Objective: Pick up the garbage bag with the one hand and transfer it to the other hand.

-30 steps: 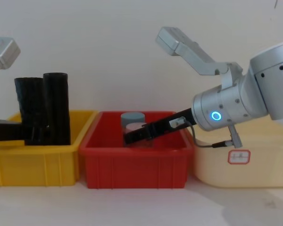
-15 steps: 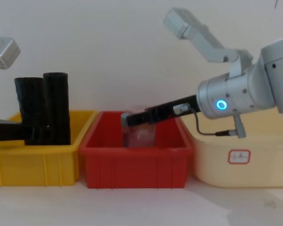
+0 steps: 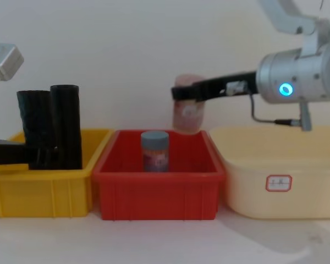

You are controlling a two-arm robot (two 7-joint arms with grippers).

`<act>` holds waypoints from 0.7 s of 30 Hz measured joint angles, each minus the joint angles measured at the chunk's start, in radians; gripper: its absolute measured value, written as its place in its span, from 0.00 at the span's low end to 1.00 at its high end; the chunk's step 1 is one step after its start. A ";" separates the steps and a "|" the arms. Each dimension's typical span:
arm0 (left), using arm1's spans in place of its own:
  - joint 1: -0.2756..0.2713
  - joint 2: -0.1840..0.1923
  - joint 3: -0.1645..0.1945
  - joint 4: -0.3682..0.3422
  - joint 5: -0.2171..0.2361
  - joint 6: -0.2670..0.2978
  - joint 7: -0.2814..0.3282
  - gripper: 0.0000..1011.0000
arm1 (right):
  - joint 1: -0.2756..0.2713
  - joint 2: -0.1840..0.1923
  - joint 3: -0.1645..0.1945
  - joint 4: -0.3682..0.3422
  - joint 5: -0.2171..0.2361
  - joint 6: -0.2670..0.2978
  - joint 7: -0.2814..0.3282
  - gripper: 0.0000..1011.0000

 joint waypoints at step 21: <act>0.000 0.000 0.000 0.000 0.000 0.000 0.000 0.46 | -0.120 0.050 0.123 -0.191 -0.091 -0.042 -0.209 0.64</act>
